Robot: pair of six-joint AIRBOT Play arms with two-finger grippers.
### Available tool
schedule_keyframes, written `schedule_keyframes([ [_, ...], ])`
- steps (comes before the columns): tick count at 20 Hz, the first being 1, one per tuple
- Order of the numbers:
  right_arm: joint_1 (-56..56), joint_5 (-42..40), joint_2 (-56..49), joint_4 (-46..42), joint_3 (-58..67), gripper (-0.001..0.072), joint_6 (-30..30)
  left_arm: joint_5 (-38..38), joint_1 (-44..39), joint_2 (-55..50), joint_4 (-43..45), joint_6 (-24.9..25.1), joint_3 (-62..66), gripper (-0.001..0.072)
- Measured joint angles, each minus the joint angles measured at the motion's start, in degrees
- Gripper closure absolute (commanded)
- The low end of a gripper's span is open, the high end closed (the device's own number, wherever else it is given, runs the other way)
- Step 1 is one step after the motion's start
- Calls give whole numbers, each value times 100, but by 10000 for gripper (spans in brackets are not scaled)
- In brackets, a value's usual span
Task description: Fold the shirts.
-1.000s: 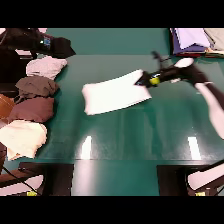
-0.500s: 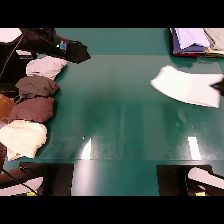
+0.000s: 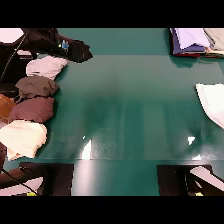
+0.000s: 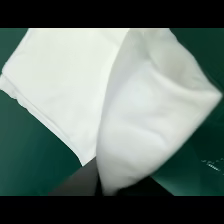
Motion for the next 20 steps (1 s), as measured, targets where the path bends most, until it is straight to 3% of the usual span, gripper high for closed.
schedule_keyframes([
  [1,-48,48,9,-177,44,167,0,0,0,0,-2,0,0,673],
  [7,-699,667,26,-896,960,181,352,-2,0,0,17,87,0,674],
  [10,-527,946,26,-599,1268,181,404,-2,0,0,31,133,0,674],
  [13,361,1296,26,-146,1386,182,435,42,0,0,35,153,0,674],
  [16,1759,1576,26,66,1432,380,439,101,0,0,44,170,0,673],
  [19,3200,1641,26,146,1449,451,442,192,0,0,26,177,0,673],
  [20,3615,1639,26,151,1453,627,442,236,0,0,15,179,0,674],
])
